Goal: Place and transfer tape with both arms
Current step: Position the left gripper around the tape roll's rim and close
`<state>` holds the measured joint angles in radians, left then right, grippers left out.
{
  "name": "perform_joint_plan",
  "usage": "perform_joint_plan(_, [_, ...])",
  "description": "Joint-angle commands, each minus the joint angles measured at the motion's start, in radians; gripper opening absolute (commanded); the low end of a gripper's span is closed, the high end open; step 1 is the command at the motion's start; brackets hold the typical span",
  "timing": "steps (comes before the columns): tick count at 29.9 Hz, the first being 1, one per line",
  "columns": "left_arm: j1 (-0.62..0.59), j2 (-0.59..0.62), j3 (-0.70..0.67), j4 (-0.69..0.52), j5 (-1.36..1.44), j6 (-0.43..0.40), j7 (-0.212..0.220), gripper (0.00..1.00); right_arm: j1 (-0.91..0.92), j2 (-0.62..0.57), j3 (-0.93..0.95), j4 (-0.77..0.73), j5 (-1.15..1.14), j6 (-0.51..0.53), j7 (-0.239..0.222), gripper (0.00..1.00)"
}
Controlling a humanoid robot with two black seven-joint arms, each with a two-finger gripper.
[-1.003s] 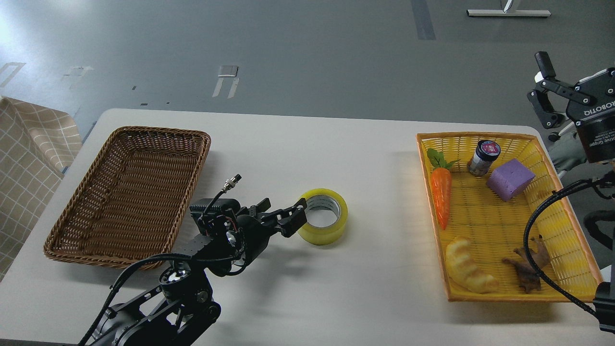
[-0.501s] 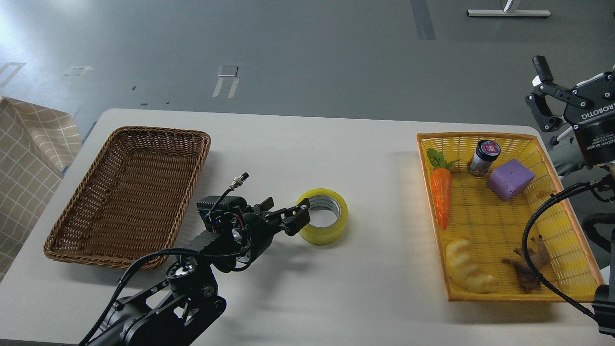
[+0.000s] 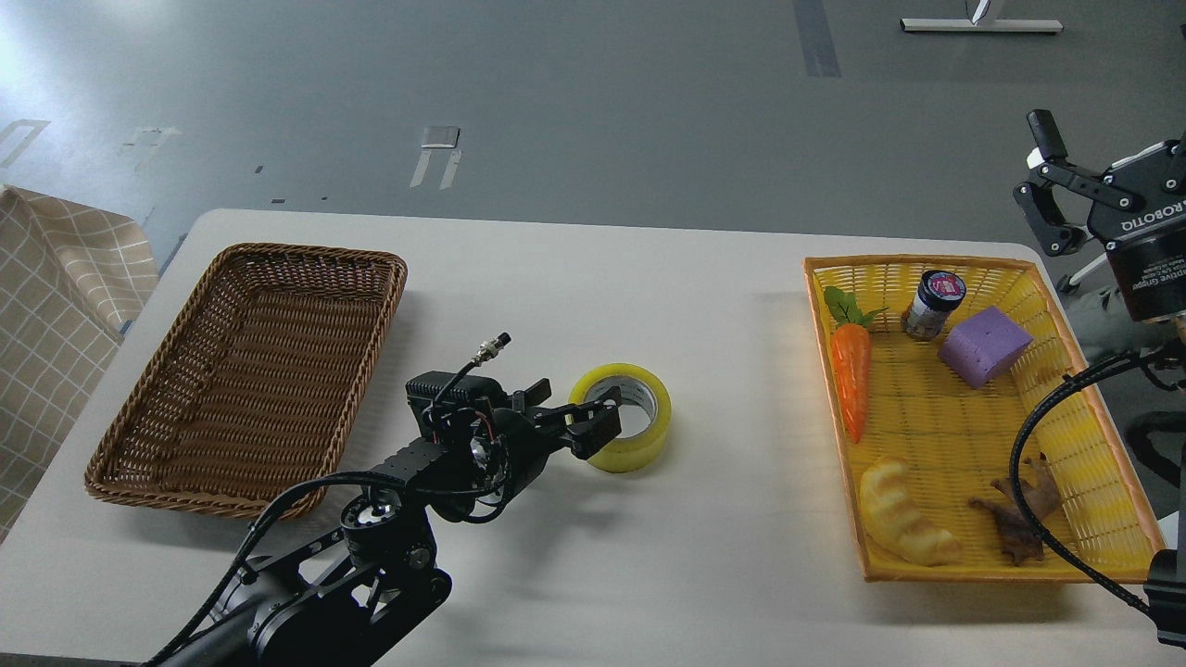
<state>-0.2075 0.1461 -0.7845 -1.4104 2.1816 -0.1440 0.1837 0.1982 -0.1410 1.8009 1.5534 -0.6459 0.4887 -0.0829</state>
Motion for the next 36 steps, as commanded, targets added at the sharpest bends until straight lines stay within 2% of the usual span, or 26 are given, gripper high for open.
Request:
perform_joint_plan(1, [-0.009, 0.0, 0.013, 0.014, 0.0, 0.0, 0.0, 0.98, -0.006, 0.0, 0.0, -0.001, 0.0, 0.0, 0.0, 1.0])
perform_joint_plan(8, [-0.035, -0.026, 0.024, 0.074, 0.0, 0.0, 0.0, 0.98, -0.017, 0.0, 0.0, -0.004, 0.0, 0.0, 0.0, 1.0])
perform_joint_plan(19, [-0.046, -0.025, 0.024, 0.09, 0.0, 0.0, -0.001, 0.98, -0.037, -0.002, 0.002, -0.004, 0.0, 0.0, 0.0, 1.0])
perform_joint_plan(21, [-0.05, -0.023, 0.03, 0.088, 0.0, 0.0, -0.007, 0.94, -0.036, -0.002, 0.0, -0.004, 0.0, 0.0, 0.0, 1.0])
perform_joint_plan(23, [-0.062, -0.013, 0.045, 0.088, 0.0, 0.0, -0.007, 0.8, -0.037, -0.002, 0.002, -0.004, 0.0, 0.0, 0.0, 1.0])
perform_joint_plan(27, [-0.07, -0.01, 0.054, 0.088, 0.0, -0.012, 0.0, 0.66, -0.037, -0.002, 0.002, -0.004, 0.0, 0.0, 0.0, 1.0])
perform_joint_plan(29, [-0.072, -0.008, 0.056, 0.087, 0.0, -0.025, 0.0, 0.51, -0.039, -0.002, 0.002, -0.004, 0.0, 0.0, 0.0, 1.0])
perform_joint_plan(36, [-0.075, 0.0, 0.054, 0.082, 0.0, -0.084, 0.002, 0.5, -0.049, -0.003, 0.002, -0.004, 0.0, 0.0, 0.0, 1.0])
